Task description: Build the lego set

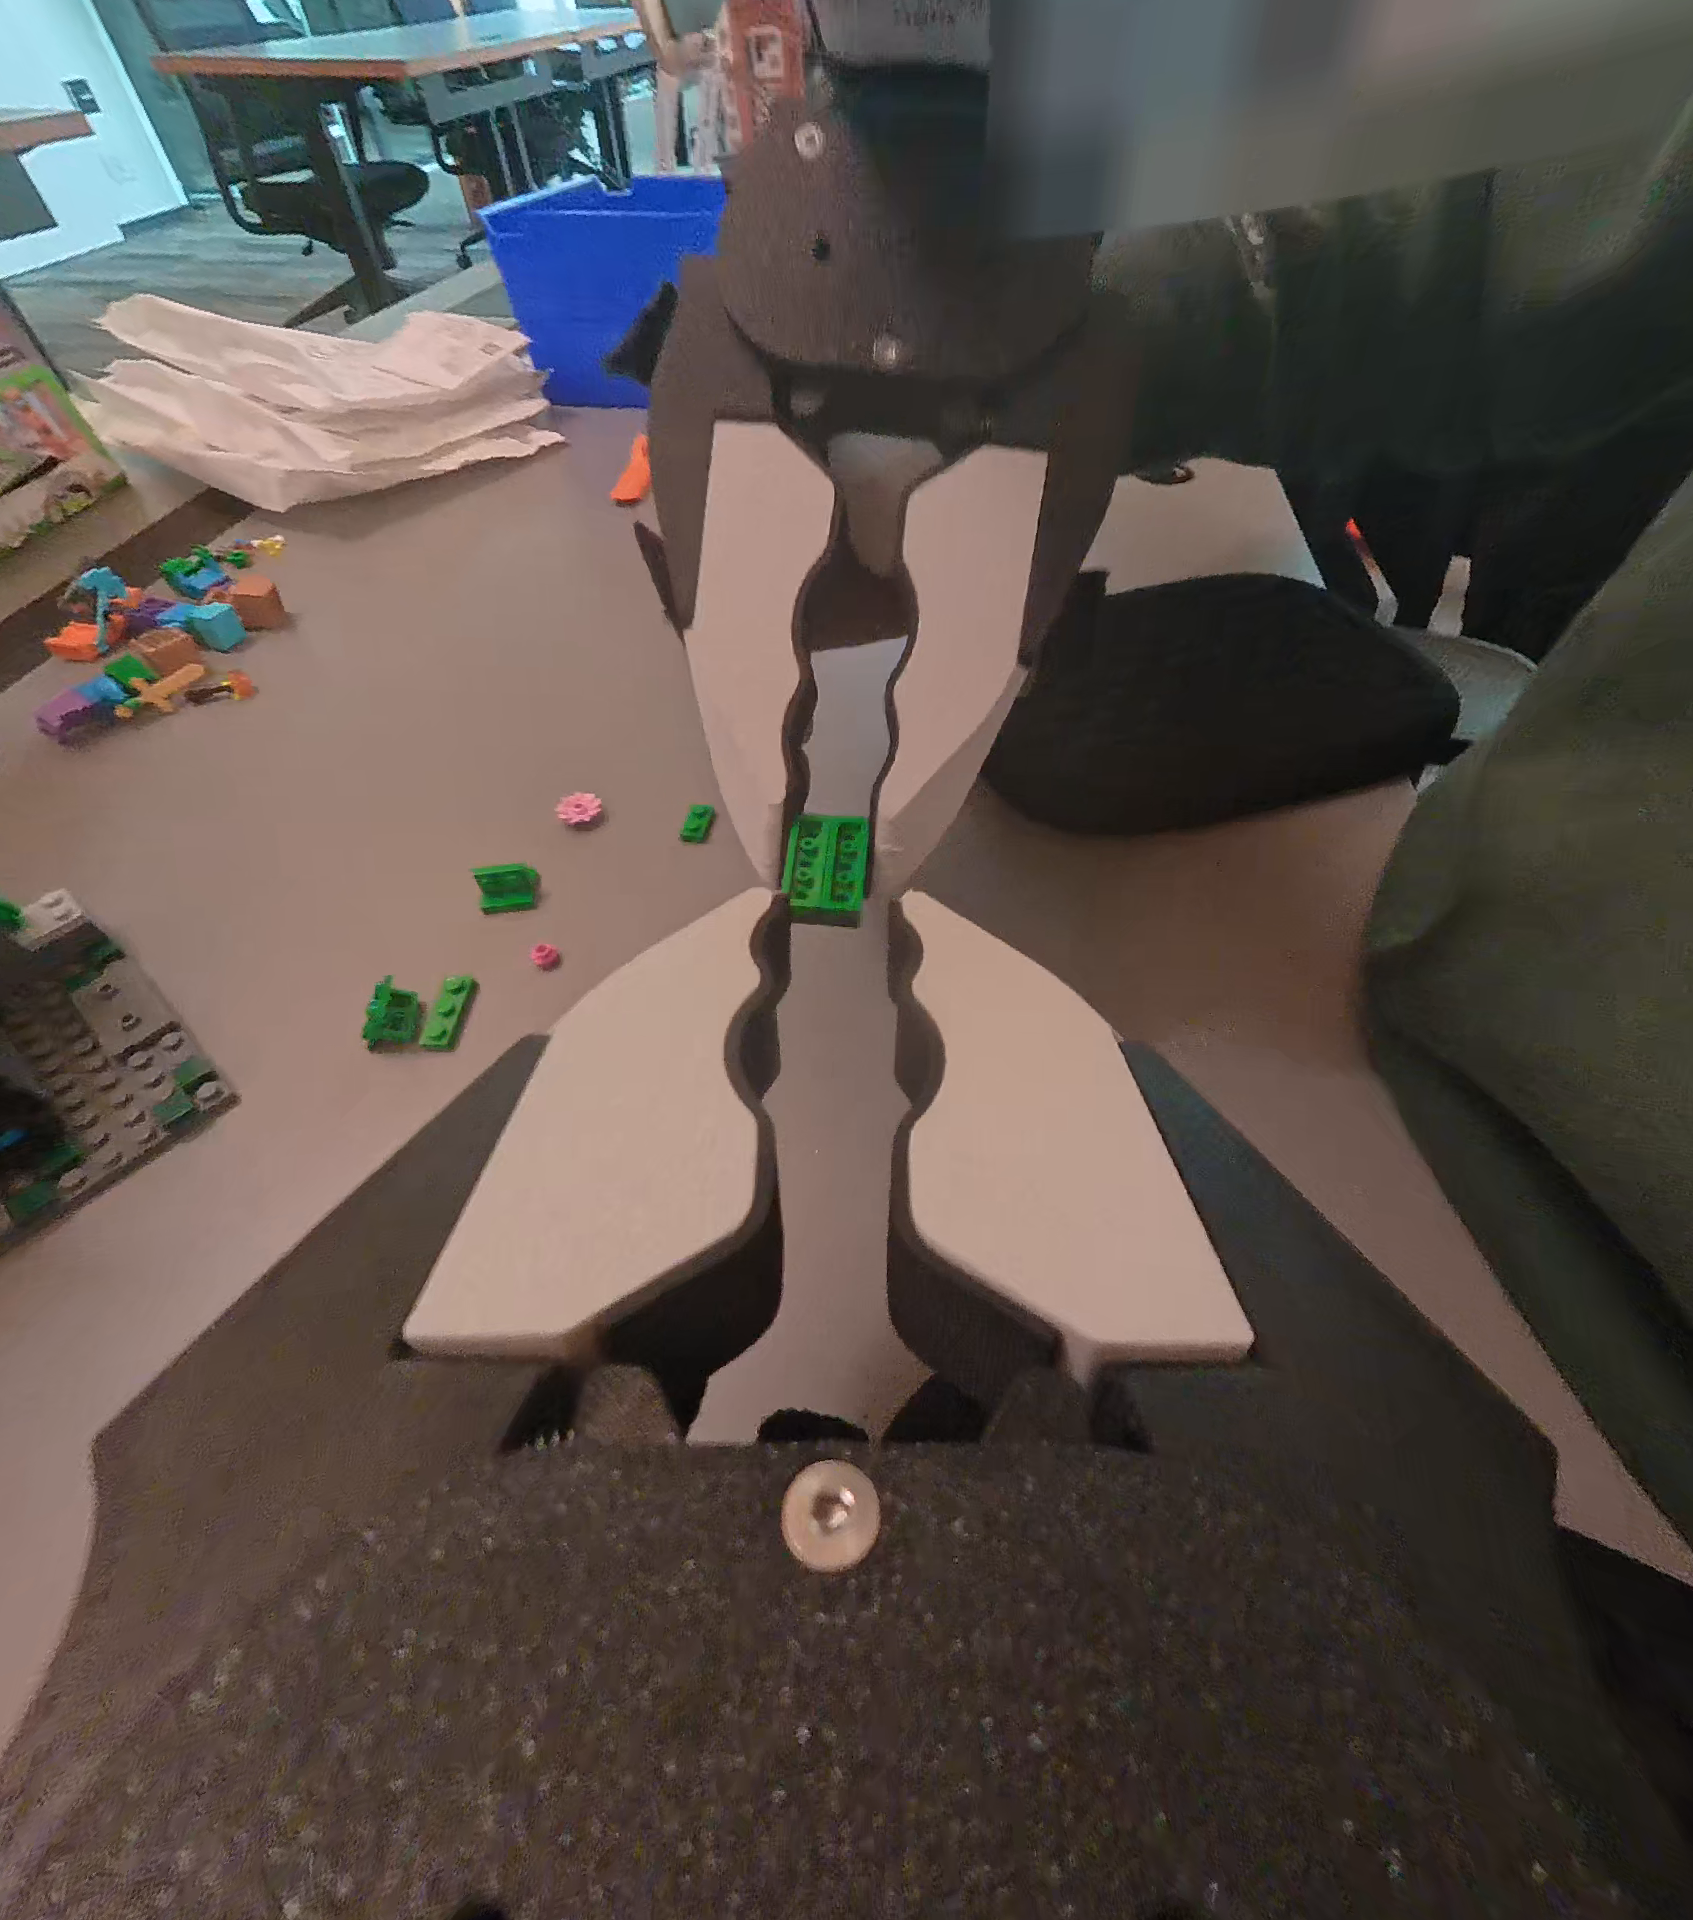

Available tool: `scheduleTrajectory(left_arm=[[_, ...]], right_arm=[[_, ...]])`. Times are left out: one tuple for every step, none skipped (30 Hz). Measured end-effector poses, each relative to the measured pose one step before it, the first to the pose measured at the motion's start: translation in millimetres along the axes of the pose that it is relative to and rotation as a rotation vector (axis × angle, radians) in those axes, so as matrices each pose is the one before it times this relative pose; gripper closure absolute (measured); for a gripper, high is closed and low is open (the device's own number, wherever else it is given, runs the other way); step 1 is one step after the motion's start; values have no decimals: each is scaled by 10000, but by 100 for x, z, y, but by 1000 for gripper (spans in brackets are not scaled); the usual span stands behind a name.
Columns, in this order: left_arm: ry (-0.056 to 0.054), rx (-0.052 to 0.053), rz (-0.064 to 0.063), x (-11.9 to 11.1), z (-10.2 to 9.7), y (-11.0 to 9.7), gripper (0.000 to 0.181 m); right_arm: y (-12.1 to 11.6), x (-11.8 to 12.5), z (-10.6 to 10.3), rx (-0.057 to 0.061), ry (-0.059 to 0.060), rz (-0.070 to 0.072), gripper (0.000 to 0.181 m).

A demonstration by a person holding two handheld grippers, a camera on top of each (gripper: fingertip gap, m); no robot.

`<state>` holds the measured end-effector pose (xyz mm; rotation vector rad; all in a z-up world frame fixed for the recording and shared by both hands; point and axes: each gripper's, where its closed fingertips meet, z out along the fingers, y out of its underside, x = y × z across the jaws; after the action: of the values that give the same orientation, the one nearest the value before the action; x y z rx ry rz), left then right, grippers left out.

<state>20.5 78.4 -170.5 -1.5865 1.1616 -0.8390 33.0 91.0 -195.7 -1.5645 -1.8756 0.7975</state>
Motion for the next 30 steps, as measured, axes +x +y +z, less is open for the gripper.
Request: scheduleTrajectory(left_arm=[[-122,58,-105,-324,-150,-65,164],[-118,45,-75,-288,-115,-33,164],[-60,64,-96,-210,-93,-52,164],[-44,51,-124,-174,-53,-31,164],[-61,33,-105,-187,-32,-20,164],[-34,27,-67,-132,-19,-7,164],[8,6,-51,-56,-2,22,165],[9,-7,-48,-37,13,32,165],[2,-11,-25,-33,30,33,165],[6,-14,-9,1,23,40,165],[11,-21,-4,8,27,46,165],[6,-16,-6,3,31,39,165],[-1,-3,-8,-6,7,22,165],[2,-2,-11,-8,8,10,165],[3,3,-9,-3,-1,7,165],[-1,4,-7,-10,0,5,165],[5,-6,-6,10,2,27,165],[22,-25,-8,35,18,42,165],[-14,-25,-12,-19,24,51,165],[-26,-18,-17,-34,17,35,165],[-2,-23,-32,-23,18,49,165],[-41,-33,-68,-99,16,46,165],[-56,-20,-85,-145,12,41,165],[-27,-38,-89,-97,21,67,165],[-39,-46,-96,-133,38,78,165],[-32,-24,-81,-100,25,39,164],[-14,-15,-63,-81,28,29,164],[2,-15,-46,-40,27,32,164],[-1,-15,-34,-34,17,25,164],[2,-16,-28,-18,34,33,164]], right_arm=[[736,503,160,-239,122,123,165],[736,451,263,-218,110,120,165],[643,320,320,-184,50,132,165],[504,190,328,-146,17,101,165],[402,168,302,-135,38,27,165],[335,139,260,-161,58,-42,165],[258,97,215,-156,34,-66,165],[147,45,159,-113,5,-43,165],[111,-6,113,-123,-36,-28,165],[109,9,98,-123,-27,-45,165],[74,41,60,-89,-6,-69,165],[99,-30,53,-92,-53,-59,165],[108,-26,63,-103,-65,-27,165],[103,-45,57,-77,-64,-19,165],[39,-24,46,-41,-50,-21,164],[57,-21,45,-46,-28,-15,164],[73,-31,37,-66,-38,-17,164],[44,-47,38,-39,-29,-22,164],[31,-18,34,-32,-13,-7,164],[14,-18,42,-13,-11,-5,164],[27,-19,46,-17,-11,-3,164],[50,15,43,-24,8,-5,164],[47,17,31,-15,15,-13,164],[79,30,36,-27,8,-4,164],[21,20,8,6,11,0,164],[-15,1,-17,17,-9,7,164],[7,28,-4,-5,14,0,164],[46,46,6,-19,40,-23,164],[21,34,11,-16,27,-24,164],[13,14,15,-3,13,-12,163]])
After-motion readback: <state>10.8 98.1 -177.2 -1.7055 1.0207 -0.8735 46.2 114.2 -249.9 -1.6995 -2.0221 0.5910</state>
